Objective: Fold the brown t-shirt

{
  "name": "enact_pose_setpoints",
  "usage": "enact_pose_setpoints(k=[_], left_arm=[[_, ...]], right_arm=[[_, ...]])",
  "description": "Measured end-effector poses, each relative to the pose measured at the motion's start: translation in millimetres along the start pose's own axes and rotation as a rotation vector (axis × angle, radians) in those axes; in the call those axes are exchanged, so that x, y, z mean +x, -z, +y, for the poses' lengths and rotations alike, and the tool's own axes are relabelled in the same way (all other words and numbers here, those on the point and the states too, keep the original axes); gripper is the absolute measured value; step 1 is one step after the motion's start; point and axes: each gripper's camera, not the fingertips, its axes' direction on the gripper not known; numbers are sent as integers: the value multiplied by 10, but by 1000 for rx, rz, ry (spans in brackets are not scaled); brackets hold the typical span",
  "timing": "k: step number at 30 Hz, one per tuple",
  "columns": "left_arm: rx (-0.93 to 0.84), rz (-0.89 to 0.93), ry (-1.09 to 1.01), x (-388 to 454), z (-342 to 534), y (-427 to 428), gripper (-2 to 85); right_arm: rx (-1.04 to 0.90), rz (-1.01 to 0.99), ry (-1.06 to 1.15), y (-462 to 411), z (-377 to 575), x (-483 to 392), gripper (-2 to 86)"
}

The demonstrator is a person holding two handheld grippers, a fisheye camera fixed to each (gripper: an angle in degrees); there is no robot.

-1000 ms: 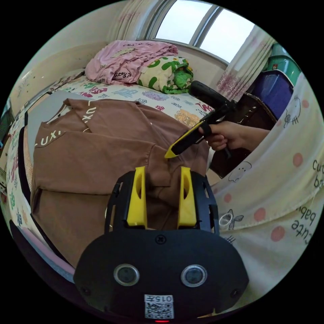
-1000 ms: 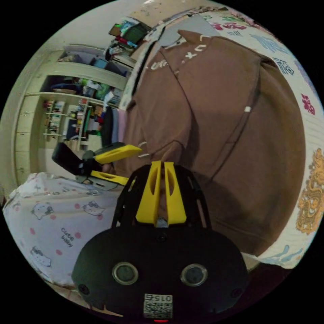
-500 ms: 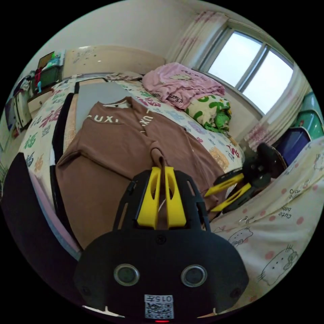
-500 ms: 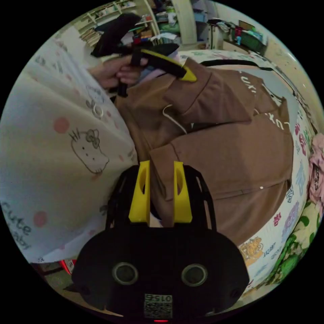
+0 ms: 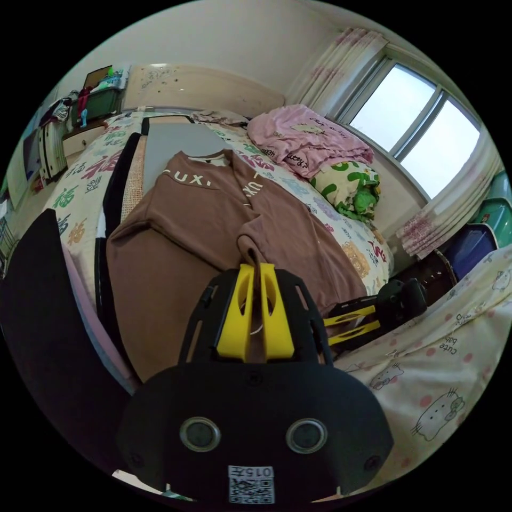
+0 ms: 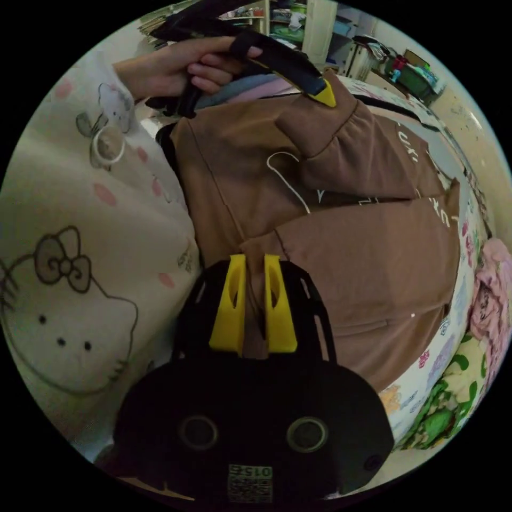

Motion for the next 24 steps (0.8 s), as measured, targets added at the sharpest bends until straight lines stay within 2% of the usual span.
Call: enact_pose_setpoints(k=[2,4,5,7,8,9,10,11,12,13,15,17,18,19,20,21,22,24], left_arm=[[32,22,29,-63,-131,185,-3],[123,-24,65,-317,-426,772,-3],[155,-54,72,-408,-514,980,-2],[312,-246,156,-847,-896,1974,2],[371,-310,196,-950,-975,2247,4],[502,-458,268,-1093,-1096,2751,12],[605,-653,316,-1142,-1178,3123,30],[632,-746,359,-1157,-1210,3256,45],[646,-849,450,-1173,-1258,3446,74],[640,-853,467,-1097,-1273,3533,103],[652,-779,393,-786,-1220,3447,107],[574,-621,240,-375,-1215,3068,103],[454,-474,125,-93,-1245,2645,100],[290,-302,2,207,-1272,2114,98],[202,-222,-55,361,-1271,1843,98],[30,-87,-152,705,-1219,1282,98],[-112,-6,-242,1066,-1104,786,99],[-309,0,-376,1554,-906,210,108]], right_arm=[[92,-104,-113,379,52,398,32],[217,-58,-309,984,270,1020,17],[324,32,-457,1506,537,1485,12],[487,258,-740,2369,1069,2129,11],[599,434,-914,2902,1429,2424,14],[666,608,-1036,3317,1682,2605,20],[682,681,-1087,3477,1767,2668,24],[706,770,-1198,3720,1889,2751,43],[735,773,-1221,3843,1916,2756,72],[752,762,-1203,3859,1896,2731,77],[762,637,-1017,3624,1638,2557,84],[660,446,-839,3167,1333,2419,84],[546,301,-723,2763,1126,2307,87],[485,240,-689,2558,1043,2248,89],[372,147,-624,2165,922,2103,96],[280,90,-584,1837,878,1957,105],[237,76,-576,1702,883,1899,111],[101,94,-674,1342,1101,1840,131]])
